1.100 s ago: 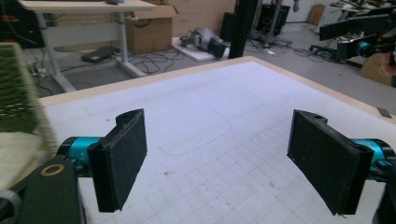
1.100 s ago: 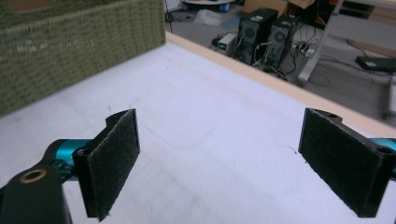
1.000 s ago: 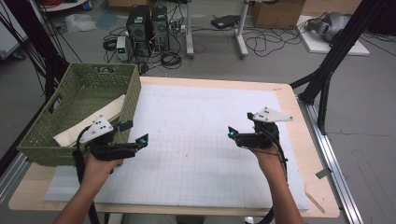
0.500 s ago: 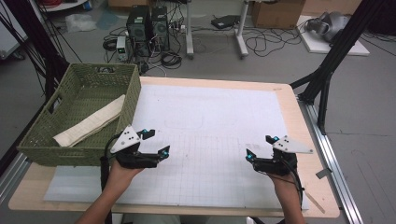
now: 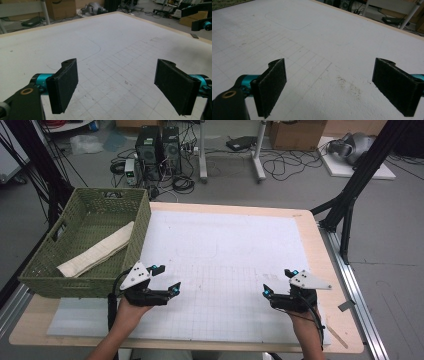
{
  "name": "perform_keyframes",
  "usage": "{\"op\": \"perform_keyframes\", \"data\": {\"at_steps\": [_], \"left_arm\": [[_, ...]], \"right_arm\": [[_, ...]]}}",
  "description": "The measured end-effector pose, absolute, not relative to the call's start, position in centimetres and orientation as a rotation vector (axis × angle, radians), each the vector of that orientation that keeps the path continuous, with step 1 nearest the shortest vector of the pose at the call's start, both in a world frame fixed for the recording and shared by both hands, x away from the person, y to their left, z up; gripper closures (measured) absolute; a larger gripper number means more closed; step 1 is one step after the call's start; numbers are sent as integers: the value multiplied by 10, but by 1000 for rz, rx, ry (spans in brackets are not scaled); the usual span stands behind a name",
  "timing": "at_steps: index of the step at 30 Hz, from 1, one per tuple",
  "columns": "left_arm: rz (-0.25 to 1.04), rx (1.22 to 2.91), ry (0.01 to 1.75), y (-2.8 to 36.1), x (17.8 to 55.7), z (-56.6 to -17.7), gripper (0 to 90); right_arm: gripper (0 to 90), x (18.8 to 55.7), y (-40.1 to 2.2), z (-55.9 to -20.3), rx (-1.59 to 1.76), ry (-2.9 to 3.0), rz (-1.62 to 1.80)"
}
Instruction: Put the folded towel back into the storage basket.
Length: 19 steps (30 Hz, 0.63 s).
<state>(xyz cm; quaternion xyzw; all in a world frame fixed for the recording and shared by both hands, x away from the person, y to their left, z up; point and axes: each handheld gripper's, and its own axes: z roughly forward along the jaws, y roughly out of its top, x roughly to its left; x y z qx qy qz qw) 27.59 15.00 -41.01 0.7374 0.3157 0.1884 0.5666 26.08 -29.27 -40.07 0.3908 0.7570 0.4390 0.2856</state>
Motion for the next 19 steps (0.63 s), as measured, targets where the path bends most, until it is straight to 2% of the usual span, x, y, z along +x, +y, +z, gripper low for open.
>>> {"op": "perform_keyframes", "data": {"at_steps": [19], "left_arm": [[446,1752,740,149,276,-412,200]], "right_arm": [[115,261,-291,-401,1035,2021,1184]]}}
